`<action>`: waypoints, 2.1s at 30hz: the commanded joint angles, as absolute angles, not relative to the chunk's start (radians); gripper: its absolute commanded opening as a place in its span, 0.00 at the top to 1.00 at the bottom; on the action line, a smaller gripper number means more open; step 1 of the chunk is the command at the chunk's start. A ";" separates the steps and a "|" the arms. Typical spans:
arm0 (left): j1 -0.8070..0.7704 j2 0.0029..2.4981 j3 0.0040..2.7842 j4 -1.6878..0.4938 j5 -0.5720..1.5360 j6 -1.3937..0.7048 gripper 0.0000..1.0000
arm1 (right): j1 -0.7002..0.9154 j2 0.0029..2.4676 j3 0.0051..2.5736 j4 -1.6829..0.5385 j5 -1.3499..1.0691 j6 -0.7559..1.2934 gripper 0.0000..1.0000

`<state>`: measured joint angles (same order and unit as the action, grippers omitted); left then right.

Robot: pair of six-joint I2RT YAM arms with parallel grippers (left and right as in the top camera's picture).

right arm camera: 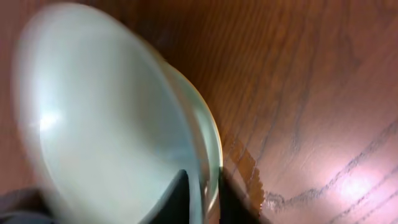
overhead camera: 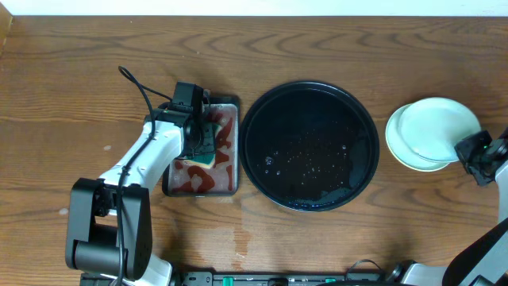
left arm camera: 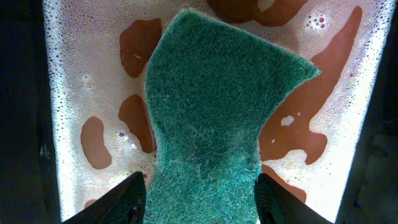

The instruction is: Clean dirty plates on tray and stack at the side

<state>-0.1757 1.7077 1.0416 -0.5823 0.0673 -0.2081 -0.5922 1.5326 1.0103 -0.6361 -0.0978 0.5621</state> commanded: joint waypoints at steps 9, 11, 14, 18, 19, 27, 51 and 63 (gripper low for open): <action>-0.171 1.715 1.038 -0.586 0.051 -0.199 0.43 | -0.583 1.538 1.006 -0.631 -0.118 0.556 0.62; -0.171 1.715 1.038 -0.587 0.051 -0.199 0.43 | -0.567 1.538 1.006 -0.627 -0.171 0.498 0.52; -0.171 1.715 1.038 -0.590 0.052 -0.199 0.43 | -0.529 1.538 1.006 -0.603 -0.256 0.393 0.39; -0.160 1.691 1.075 -0.635 0.055 -0.199 0.36 | -0.419 1.538 1.012 -0.557 -0.335 0.223 0.01; -0.153 1.684 1.094 -0.655 0.055 -0.199 0.35 | -0.387 1.538 1.016 -0.557 -0.323 0.200 0.01; -0.097 1.628 1.180 -0.797 0.059 -0.221 0.22 | -0.089 1.538 1.064 -0.642 -0.172 -0.032 0.01; -0.086 0.770 0.732 -0.789 0.077 -0.320 0.11 | 0.027 0.718 0.706 -0.725 -0.049 0.077 0.01; -0.086 0.491 0.716 -0.783 0.077 -0.319 0.11 | 0.027 0.424 0.646 -0.786 -0.049 0.077 0.01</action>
<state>-0.0879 0.4984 0.7242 -0.7841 0.0757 -0.3176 0.0181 0.4294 0.6594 -0.7692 -0.0616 0.0639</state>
